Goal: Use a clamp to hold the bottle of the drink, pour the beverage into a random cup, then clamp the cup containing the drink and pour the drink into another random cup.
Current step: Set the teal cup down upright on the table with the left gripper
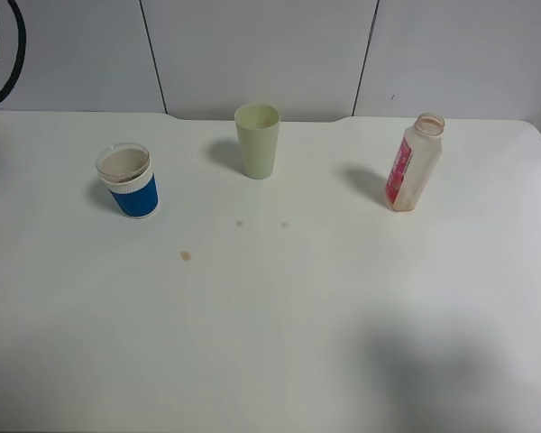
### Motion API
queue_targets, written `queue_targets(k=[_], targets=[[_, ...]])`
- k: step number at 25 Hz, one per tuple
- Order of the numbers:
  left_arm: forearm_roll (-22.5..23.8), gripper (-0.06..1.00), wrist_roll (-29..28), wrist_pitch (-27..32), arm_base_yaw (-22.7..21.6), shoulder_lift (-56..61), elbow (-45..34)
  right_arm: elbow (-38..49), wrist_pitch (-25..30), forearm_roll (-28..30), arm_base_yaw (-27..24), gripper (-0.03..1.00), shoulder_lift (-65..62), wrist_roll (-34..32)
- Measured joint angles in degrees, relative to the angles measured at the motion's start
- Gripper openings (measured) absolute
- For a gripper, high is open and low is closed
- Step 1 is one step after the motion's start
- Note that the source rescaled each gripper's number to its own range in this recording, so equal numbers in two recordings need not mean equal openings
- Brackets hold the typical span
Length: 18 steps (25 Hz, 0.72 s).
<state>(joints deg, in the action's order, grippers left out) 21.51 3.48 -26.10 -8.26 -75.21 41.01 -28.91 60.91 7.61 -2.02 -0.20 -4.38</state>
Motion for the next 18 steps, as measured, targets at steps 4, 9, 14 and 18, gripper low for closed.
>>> queue_targets(k=[4,9,14,18], targets=[[-4.6,0.01,0.0,-10.3,-2.9,0.1,-8.1,0.0,0.0,0.0,0.0,0.98,0.0,0.0],[-5.9,0.01,0.0,-17.6,-4.3,0.2,-14.7,0.0,0.0,0.0,0.0,0.98,0.0,0.0],[-8.6,0.01,0.0,-26.3,-4.3,0.1,-21.3,0.0,0.0,0.0,0.0,0.98,0.0,0.0],[-10.8,0.01,0.0,-33.0,-4.3,-2.0,-25.0,0.0,0.0,0.0,0.0,0.98,0.0,0.0]])
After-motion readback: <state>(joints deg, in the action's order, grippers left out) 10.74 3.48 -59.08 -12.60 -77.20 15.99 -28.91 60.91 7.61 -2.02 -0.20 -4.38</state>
